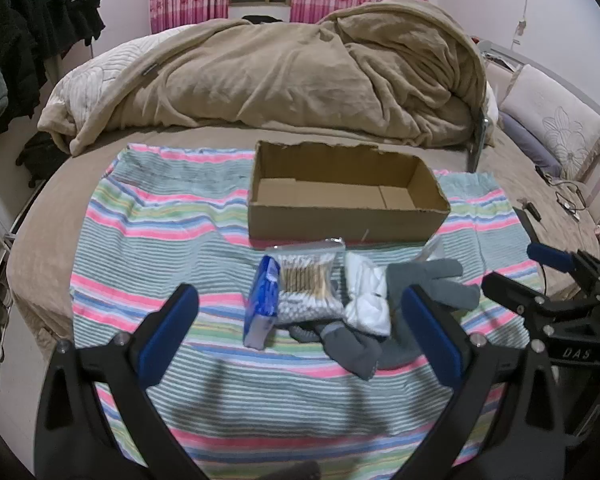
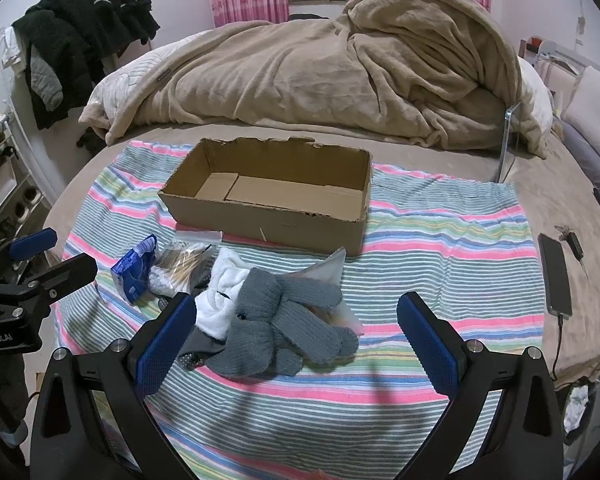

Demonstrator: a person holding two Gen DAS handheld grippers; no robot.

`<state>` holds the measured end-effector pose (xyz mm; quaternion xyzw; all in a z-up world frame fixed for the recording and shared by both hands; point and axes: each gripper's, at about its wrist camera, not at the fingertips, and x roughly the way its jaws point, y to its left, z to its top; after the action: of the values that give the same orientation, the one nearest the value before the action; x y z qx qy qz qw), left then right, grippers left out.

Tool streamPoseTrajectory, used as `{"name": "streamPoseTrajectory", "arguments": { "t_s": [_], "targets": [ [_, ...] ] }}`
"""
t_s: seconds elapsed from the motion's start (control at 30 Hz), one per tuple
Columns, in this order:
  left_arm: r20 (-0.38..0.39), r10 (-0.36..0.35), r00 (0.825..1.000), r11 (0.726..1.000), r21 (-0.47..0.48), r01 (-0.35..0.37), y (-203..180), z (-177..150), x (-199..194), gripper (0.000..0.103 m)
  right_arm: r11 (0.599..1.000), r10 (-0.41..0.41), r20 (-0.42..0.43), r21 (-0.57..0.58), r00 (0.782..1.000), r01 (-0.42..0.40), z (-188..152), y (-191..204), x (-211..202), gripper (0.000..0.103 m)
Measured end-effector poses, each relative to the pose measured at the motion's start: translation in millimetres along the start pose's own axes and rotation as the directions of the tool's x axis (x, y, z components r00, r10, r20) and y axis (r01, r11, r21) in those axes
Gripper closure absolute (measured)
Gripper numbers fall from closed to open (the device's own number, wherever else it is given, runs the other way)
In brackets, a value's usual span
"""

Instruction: Organize objects

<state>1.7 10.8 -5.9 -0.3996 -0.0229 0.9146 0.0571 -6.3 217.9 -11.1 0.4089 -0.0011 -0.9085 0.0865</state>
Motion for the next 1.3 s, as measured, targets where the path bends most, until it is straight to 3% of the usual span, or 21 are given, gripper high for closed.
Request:
{"name": "streamPoseTrajectory", "arguments": {
  "t_s": [1.3],
  "targets": [
    [0.002,-0.020,1.000,1.000,-0.006,0.020,3.0,-3.7,-3.5,0.001,1.000,-0.012,-0.009,0.007,1.000,0.012,-2.2,3.0,0.7,0.001]
  ]
}}
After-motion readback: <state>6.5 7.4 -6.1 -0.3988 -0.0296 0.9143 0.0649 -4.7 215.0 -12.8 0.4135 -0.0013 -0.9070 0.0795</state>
